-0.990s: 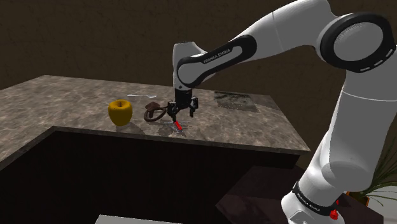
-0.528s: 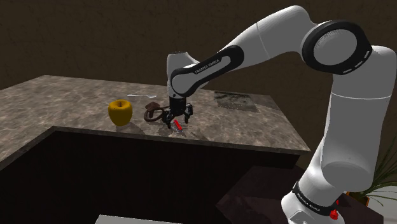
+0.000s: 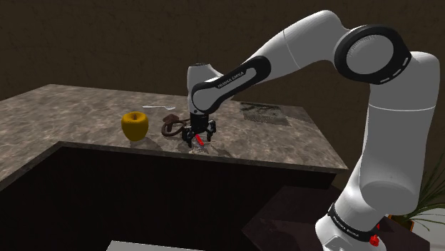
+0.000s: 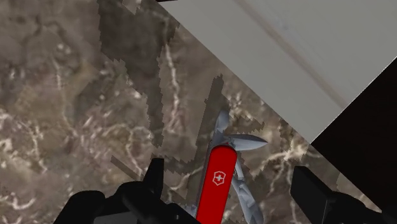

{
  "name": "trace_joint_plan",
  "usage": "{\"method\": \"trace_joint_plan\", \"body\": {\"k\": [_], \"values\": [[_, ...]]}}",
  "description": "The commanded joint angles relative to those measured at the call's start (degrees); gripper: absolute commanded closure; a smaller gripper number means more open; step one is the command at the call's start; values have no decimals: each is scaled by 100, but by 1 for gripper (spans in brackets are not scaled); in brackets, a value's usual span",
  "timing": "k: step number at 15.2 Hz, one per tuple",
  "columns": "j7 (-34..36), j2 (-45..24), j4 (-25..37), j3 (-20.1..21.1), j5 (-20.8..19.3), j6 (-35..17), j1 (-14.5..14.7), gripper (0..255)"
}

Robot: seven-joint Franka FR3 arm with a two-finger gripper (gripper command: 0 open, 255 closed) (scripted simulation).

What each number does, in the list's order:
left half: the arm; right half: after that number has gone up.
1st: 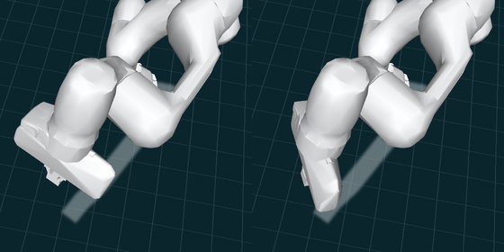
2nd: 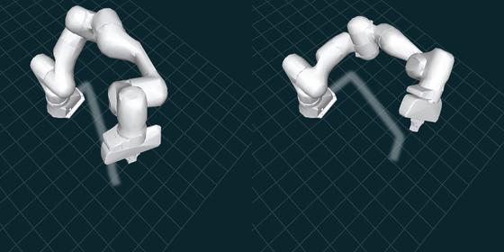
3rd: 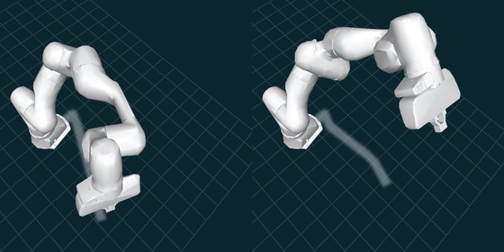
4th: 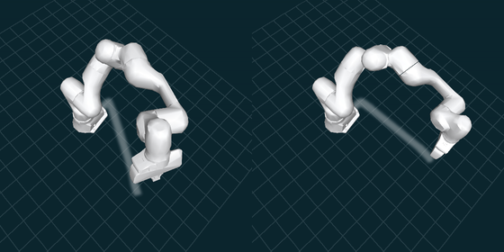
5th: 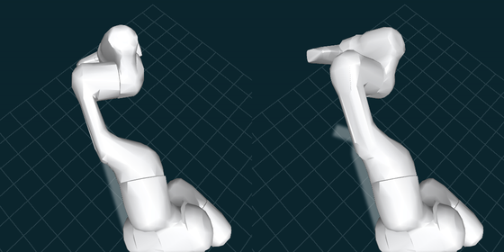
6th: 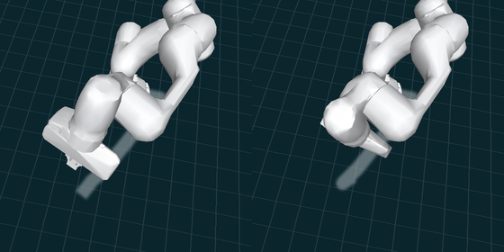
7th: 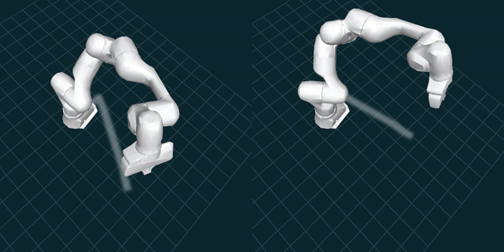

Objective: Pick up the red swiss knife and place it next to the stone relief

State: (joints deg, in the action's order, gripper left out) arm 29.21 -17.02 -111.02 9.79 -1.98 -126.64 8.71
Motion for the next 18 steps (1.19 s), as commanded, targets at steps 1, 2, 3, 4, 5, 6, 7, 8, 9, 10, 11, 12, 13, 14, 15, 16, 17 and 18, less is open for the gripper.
{"method": "trace_joint_plan", "body": {"k": [1, 2, 3, 4, 5, 6, 7, 8, 9, 10, 11, 12, 13, 14, 15, 16, 17, 18], "values": [[0, 0, 0, 0, 0, 0, 0, 0], [0, -1, 0, 0, 0, -1, 0, 0], [0, 0, 0, 0, 0, -1, 0, 255], [0, 0, 0, 0, 0, -1, 0, 255], [0, 0, 0, 0, 0, -1, 0, 255], [0, 0, 0, 0, 0, -1, 0, 255], [0, 0, 0, 0, 0, -1, 0, 255], [0, 0, 0, 0, 0, -1, 0, 255], [0, 0, 0, 0, 0, -1, 0, 255], [0, 0, 0, 0, 0, -1, 0, 255], [0, 0, 0, 0, 0, -1, 0, 255], [0, 0, 0, 0, 0, -1, 0, 255], [-4, 40, 25, 3, 9, 65, -2, 255], [-9, 80, 52, 6, 17, 131, -5, 255], [-14, 119, 81, 9, 26, 197, -7, 255], [-17, 155, 112, 12, 33, 265, -10, 255], [-22, 191, 144, 14, 41, 332, -12, 255], [-25, 227, 176, 17, 49, 400, -14, 255]]}}
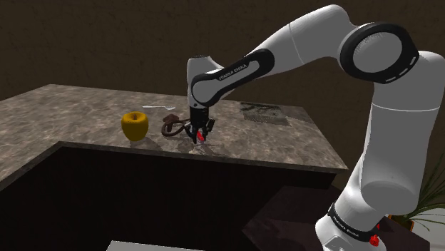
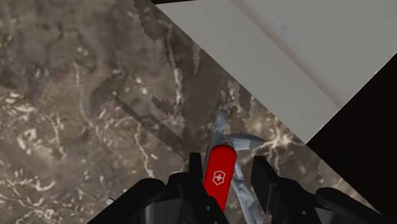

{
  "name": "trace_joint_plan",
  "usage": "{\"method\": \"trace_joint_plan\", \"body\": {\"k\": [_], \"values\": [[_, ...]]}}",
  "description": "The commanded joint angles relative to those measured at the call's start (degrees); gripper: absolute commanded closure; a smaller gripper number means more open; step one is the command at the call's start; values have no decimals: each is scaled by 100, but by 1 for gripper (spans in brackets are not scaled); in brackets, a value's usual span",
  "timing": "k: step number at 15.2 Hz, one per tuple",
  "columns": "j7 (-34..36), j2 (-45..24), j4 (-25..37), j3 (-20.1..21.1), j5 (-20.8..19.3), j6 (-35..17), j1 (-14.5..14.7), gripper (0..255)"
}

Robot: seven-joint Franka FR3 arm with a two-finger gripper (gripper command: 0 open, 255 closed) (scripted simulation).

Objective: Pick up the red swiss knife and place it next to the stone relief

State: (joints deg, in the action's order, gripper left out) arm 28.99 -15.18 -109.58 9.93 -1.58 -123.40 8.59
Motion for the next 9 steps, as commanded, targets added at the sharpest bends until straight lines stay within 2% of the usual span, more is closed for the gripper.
{"method": "trace_joint_plan", "body": {"k": [1, 9], "values": [[-7, 77, 66, 5, 16, 143, -4, 255], [-32, 315, 384, 19, 66, 696, -15, 255]]}}
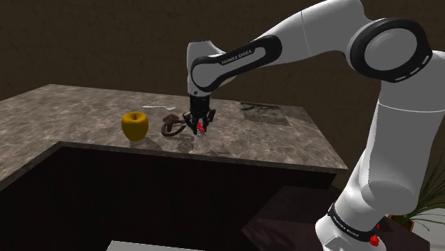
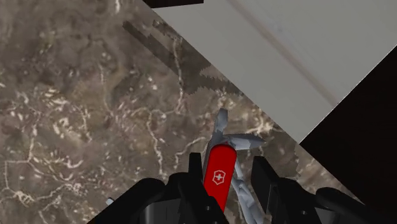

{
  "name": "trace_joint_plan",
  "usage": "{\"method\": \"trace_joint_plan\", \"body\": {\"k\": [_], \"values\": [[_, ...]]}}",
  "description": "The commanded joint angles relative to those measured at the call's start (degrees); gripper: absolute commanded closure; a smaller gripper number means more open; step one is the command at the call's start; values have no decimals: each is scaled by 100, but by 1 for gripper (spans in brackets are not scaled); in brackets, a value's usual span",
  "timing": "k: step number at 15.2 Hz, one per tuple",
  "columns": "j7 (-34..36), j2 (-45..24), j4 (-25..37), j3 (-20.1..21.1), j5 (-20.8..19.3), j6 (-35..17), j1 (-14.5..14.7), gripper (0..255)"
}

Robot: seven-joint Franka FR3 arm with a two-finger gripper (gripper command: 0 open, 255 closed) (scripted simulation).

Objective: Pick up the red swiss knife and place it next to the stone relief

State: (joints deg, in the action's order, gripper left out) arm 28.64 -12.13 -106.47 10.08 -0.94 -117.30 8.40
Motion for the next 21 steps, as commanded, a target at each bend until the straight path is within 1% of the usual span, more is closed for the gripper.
{"method": "trace_joint_plan", "body": {"k": [1, 4, 11, 16, 21], "values": [[1, 35, 119, 4, 7, 156, 2, 255], [-4, 97, 249, 7, 20, 347, 0, 255], [-831, -324, 851, -322, 17, 539, -492, 255], [-1384, -778, 1518, -523, 22, 758, -835, 255], [-1899, -1379, 2433, -689, 36, 1076, -1173, 255]]}}
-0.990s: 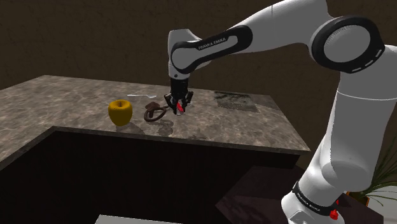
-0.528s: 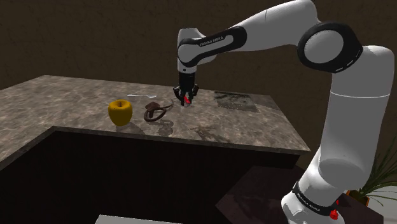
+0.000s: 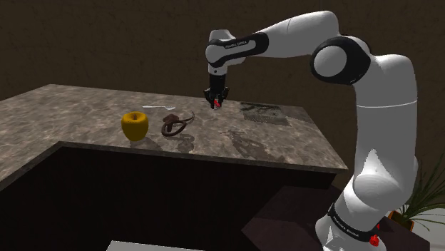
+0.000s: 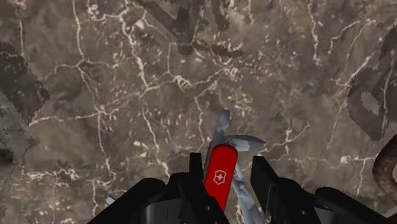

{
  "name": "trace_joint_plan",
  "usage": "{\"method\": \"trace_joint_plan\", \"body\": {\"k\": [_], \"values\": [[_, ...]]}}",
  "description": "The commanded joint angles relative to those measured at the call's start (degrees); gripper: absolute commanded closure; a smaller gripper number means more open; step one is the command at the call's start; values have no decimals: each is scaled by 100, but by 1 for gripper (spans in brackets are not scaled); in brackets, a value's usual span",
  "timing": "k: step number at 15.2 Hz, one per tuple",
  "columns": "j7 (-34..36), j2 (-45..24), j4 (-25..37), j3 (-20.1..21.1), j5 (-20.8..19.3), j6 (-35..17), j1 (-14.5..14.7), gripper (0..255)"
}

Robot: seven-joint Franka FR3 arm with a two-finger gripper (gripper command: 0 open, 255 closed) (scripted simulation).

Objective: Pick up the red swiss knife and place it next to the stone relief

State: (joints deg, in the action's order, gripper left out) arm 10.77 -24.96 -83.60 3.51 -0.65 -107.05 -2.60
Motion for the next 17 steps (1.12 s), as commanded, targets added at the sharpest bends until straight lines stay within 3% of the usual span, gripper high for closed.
{"method": "trace_joint_plan", "body": {"k": [1, 7, 9, 11, 17], "values": [[-211, -238, 367, -60, 11, 131, -140, 255], [-763, -1323, 2122, -200, 39, 805, -540, 255], [-932, -1855, 3019, -235, 48, 1172, -672, 255], [-1078, -2608, 4331, -260, 53, 1733, -790, 255], [-1080, -2371, 3447, -257, 54, 1086, -798, 255]]}}
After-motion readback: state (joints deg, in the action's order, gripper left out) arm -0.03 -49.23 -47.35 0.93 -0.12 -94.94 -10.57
